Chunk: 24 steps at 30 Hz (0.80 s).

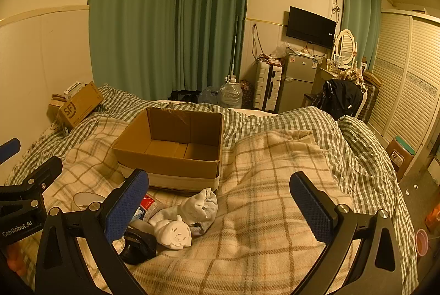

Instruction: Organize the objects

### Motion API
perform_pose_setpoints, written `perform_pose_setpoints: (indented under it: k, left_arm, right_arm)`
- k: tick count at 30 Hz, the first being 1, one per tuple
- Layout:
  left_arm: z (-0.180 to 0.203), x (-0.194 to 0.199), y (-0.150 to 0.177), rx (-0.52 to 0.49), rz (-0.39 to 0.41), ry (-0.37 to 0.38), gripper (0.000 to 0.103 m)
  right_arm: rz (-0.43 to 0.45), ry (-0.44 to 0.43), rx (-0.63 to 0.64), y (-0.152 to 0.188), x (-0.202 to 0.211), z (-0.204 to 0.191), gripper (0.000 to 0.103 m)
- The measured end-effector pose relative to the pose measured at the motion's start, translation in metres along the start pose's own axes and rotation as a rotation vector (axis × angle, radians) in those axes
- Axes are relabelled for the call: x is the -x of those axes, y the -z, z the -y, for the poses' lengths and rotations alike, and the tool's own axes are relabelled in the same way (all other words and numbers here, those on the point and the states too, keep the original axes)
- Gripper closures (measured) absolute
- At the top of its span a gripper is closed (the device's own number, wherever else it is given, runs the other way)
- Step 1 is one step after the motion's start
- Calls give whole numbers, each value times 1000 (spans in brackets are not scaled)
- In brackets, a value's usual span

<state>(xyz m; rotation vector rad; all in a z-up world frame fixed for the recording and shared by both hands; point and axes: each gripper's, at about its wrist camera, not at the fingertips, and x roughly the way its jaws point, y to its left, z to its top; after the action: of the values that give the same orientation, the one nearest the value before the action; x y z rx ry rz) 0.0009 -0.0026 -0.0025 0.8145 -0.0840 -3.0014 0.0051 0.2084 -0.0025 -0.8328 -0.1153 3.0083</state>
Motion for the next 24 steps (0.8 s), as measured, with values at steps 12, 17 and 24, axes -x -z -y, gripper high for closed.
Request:
perform_pose_setpoints:
  k: [12, 17, 24]
  left_arm:
    - [1, 0, 1, -1, -1, -2, 0]
    - [1, 1, 2, -2, -2, -3, 0]
    - [2, 1, 3, -3, -1, -5, 0]
  right_arm:
    - [0, -1, 0, 0, 0, 0, 0]
    - [0, 0, 0, 0, 0, 0, 0]
    - [0, -1, 0, 0, 0, 1, 0]
